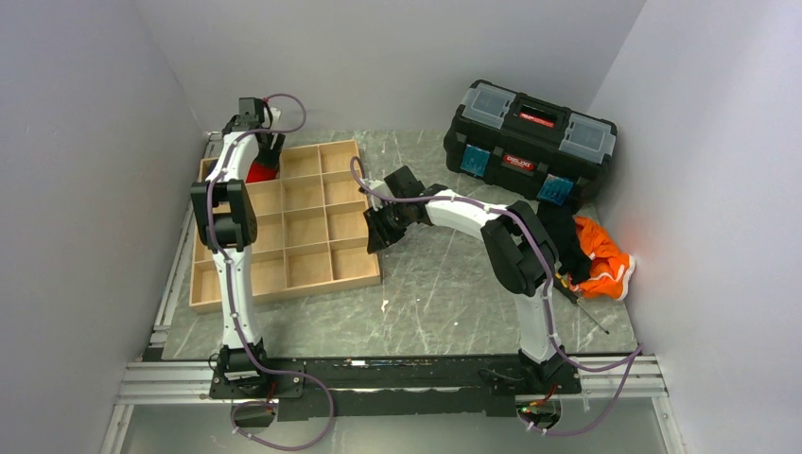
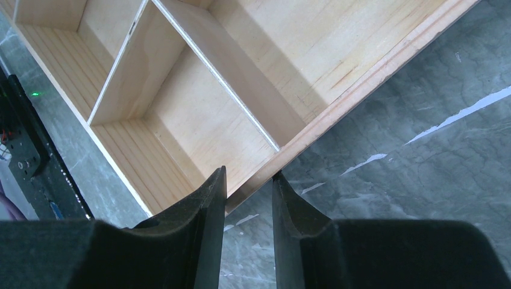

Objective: Roll the underwear
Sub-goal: Place the underwear in the storage box.

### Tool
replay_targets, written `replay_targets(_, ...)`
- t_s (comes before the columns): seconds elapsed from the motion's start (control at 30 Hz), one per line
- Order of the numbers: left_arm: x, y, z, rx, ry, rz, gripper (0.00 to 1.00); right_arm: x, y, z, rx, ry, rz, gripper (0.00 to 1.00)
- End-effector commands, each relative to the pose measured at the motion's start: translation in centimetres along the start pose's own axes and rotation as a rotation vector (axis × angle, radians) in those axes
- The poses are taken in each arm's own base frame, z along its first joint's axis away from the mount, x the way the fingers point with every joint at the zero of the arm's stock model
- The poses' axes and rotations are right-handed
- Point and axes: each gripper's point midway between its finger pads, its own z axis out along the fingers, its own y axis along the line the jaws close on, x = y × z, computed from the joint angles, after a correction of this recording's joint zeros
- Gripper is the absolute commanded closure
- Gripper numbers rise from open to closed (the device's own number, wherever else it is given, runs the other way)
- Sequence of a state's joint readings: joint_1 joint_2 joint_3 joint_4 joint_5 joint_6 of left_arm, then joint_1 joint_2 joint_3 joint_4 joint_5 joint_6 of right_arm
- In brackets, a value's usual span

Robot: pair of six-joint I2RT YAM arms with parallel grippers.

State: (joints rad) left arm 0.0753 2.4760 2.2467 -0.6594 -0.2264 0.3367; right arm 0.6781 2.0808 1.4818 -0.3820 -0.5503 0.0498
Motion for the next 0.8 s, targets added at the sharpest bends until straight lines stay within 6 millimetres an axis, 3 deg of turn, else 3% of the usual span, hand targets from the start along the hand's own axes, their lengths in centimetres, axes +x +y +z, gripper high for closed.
replay_targets(0.0,-1.0,1.3,-0.9,-0.001,-0.036,-0.023,0.13,4.9,1.4,2.8,-0.08,0.147,-0.021,1.0)
replay_targets(0.2,-4.0,0.0,-3.1,0.069,-0.133,-0.035,0.06,3.8,0.9,2.3,-0.047,0.13,-0.042,1.0)
replay_targets(0.37,-6.1,-0.4,-5.1,0.09,-0.195,-0.049,0.01,1.4,-0.1,0.6,0.001,0.08,-0.052,0.98)
replay_targets(0.57,-7.3,-0.4,-7.8,0.141,-0.243,-0.097,0.0,-2.0,-1.9,-3.4,0.046,-0.022,-0.05,0.93)
replay_targets(0.77,-7.8,0.9,-12.0,0.257,-0.307,-0.202,0.01,-4.1,-4.5,-8.5,0.113,-0.126,-0.031,0.84)
